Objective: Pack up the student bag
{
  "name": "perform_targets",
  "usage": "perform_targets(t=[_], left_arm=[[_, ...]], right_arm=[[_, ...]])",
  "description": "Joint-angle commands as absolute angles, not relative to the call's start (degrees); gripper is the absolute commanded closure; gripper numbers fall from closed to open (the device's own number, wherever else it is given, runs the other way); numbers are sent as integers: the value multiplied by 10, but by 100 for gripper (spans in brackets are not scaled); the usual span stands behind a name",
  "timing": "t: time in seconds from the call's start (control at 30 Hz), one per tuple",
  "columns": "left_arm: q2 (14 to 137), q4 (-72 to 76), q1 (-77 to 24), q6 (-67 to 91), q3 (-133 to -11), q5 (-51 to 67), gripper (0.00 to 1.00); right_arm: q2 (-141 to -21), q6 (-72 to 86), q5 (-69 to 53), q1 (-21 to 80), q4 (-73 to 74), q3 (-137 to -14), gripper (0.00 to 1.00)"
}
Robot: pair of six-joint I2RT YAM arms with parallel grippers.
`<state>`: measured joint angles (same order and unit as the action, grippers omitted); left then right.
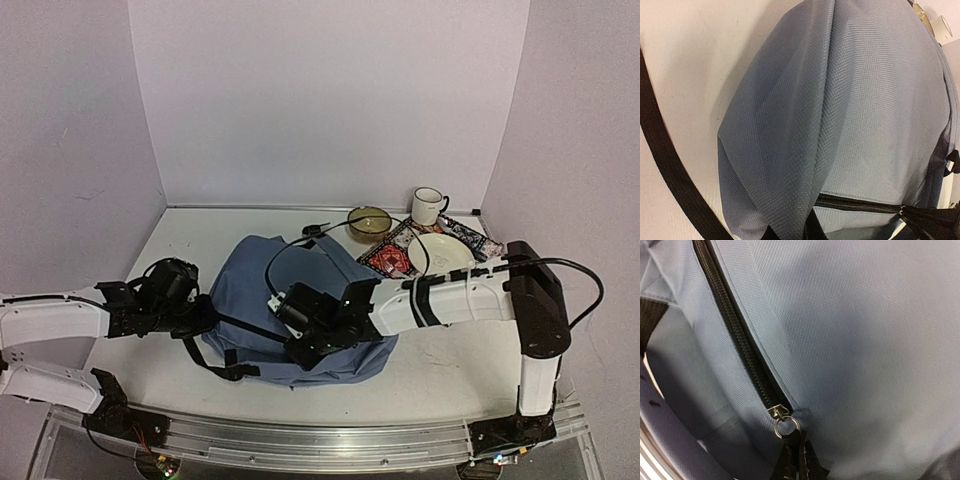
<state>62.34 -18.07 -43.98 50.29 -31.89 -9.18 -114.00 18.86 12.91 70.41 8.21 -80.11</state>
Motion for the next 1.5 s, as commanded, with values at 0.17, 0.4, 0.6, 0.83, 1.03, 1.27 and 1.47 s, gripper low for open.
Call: perform_targets(t=[0.17, 0.4, 0.6, 0.83, 1.03, 1.27, 1.47], left_arm=[[644, -190, -387, 483, -366, -247, 100], [646, -184, -381, 465, -379, -272, 100], [649, -180, -350, 442, -389, -286, 98], [666, -173, -280, 426, -410, -264, 91], [666, -182, -270, 409, -432, -273, 68], [634, -233, -251, 386, -470, -292, 20], [584, -287, -223, 358, -518, -290, 1]], right_arm=[[-1132, 205, 129, 701, 168, -806, 100], [-1178, 173, 130, 699, 155, -897, 94], [-1171, 157, 125, 674, 154, -953, 72], [-1113, 170, 138, 597, 145, -935, 37], [-1051, 197, 140, 531, 105, -857, 20], [-935, 241, 173, 444, 63, -727, 2], [-793, 275, 214, 348, 45, -610, 2]])
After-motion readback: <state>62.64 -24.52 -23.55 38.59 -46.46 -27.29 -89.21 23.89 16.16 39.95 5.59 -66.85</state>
